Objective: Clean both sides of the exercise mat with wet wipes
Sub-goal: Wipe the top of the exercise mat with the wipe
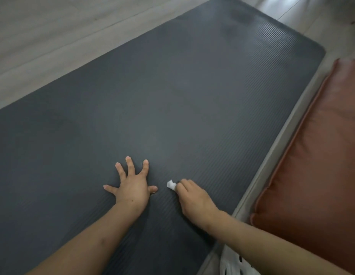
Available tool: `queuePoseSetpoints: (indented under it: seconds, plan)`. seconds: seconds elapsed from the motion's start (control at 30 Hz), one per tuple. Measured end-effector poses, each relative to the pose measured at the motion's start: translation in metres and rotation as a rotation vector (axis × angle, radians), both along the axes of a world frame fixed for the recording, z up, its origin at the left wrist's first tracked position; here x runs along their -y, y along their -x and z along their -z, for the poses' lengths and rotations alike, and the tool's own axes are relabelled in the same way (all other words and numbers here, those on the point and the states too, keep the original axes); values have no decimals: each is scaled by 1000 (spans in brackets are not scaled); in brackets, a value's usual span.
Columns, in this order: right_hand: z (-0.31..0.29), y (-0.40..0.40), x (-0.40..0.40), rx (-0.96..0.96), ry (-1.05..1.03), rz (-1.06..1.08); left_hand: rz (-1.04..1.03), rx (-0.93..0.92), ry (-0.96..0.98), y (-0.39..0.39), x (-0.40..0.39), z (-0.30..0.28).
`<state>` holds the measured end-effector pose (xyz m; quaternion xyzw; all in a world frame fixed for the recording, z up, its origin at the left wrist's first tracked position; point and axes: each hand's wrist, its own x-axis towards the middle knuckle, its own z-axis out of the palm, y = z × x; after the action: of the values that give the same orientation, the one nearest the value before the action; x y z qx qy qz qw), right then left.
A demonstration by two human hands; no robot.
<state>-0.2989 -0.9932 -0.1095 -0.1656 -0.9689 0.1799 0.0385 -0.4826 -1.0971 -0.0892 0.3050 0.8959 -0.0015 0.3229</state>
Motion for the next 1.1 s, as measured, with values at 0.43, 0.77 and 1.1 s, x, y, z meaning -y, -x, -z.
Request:
queuePoseSetpoints:
  seconds: [0.43, 0.77, 1.1]
  plan:
    - [-6, 15, -49, -3, 68, 541, 8, 90, -4, 7, 3, -2]
    - [-9, 4, 20, 132, 82, 289, 8, 102, 19, 5, 4, -12]
    - [-2, -14, -123, 73, -208, 104, 65, -91, -75, -14, 19, 3]
